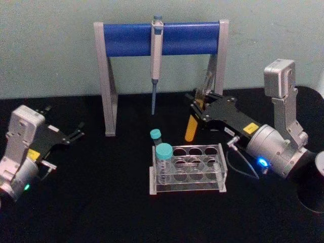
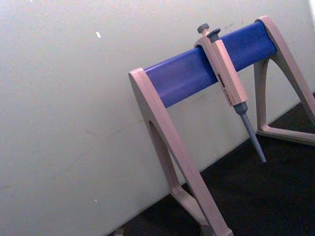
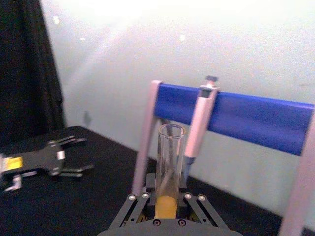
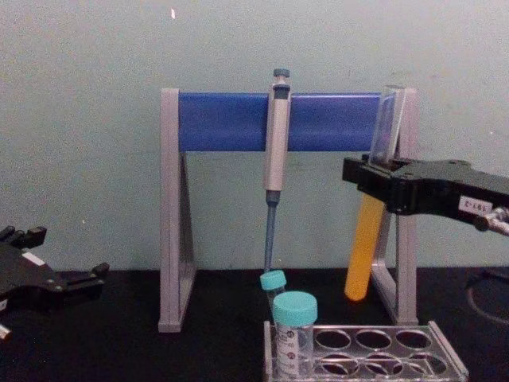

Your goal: Pick up the test tube from the test tube rack, shake it, then place it back into the test tube rack.

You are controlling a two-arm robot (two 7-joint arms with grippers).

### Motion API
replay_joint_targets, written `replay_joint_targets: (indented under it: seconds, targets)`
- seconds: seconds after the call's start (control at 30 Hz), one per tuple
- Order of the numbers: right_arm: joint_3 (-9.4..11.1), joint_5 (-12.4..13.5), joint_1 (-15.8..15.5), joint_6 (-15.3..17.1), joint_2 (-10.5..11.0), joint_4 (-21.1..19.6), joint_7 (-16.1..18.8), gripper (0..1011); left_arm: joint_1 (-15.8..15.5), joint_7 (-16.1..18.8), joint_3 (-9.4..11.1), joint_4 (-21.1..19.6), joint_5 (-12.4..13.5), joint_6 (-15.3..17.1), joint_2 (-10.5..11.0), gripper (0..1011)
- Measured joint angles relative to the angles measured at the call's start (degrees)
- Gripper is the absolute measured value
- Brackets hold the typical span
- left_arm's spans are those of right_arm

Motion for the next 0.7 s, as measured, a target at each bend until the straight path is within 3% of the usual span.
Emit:
replay_joint_targets:
  seconds: [0.23,0.7]
  targets:
    - [0.91,-1.87,0.55,-0.59,-1.32,1.49,-2.89,232,0.00,0.00,0.00,0.00,0.00,0.00,0.00,1001]
    - [1.63,-3.26,0.28,0.04,-1.75,1.46,-2.88,232,0.00,0.00,0.00,0.00,0.00,0.00,0.00,1001]
